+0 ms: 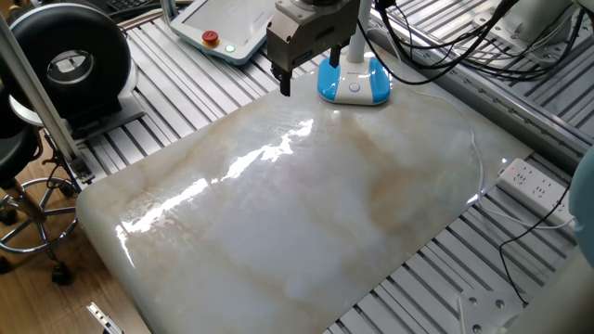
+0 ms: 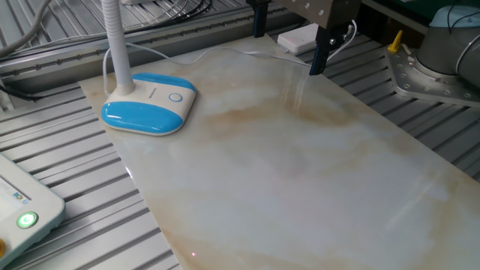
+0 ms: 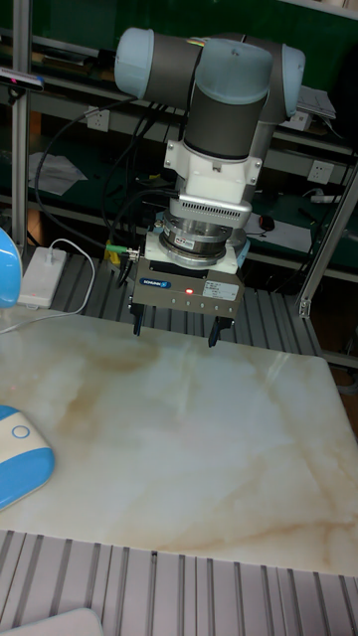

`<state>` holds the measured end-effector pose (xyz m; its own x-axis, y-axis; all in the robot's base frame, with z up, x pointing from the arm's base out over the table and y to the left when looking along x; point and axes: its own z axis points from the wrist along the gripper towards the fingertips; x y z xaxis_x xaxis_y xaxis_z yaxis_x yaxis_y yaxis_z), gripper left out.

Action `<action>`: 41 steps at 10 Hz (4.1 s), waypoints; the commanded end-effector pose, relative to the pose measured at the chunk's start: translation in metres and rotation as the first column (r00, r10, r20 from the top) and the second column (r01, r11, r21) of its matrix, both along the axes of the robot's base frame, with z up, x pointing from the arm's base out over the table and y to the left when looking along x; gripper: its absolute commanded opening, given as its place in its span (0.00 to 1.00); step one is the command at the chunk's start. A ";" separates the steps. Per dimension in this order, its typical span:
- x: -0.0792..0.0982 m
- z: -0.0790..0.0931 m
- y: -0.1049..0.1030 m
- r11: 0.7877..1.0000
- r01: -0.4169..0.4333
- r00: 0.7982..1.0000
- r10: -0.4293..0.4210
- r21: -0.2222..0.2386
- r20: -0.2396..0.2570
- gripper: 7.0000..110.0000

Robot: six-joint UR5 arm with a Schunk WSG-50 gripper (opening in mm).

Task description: Turn on the desk lamp by pressing the button

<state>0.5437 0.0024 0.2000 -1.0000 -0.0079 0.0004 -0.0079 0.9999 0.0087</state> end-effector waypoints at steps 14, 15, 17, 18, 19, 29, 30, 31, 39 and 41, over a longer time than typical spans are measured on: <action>0.048 0.005 0.013 0.999 -0.011 0.981 0.002 0.045 0.194 0.79; 0.045 0.004 0.013 0.997 0.049 0.982 -0.059 0.060 0.182 0.79; 0.034 0.004 0.022 0.930 0.340 0.929 -0.355 0.139 0.105 0.79; 0.026 0.003 0.025 0.818 0.553 0.825 -0.564 0.159 0.034 0.79; 0.017 0.003 0.027 0.747 0.650 0.756 -0.654 0.142 -0.018 0.79; 0.045 0.012 -0.033 0.872 0.479 0.872 -0.486 0.097 0.065 0.79; 0.050 0.013 -0.034 0.882 0.465 0.878 -0.471 0.077 0.084 0.79; 0.059 0.015 -0.044 0.902 0.432 0.893 -0.432 0.028 0.128 0.79; 0.046 0.016 -0.029 0.981 0.196 0.979 -0.196 0.007 0.052 0.79; 0.044 0.016 -0.024 0.976 0.218 0.975 -0.219 0.023 0.039 0.79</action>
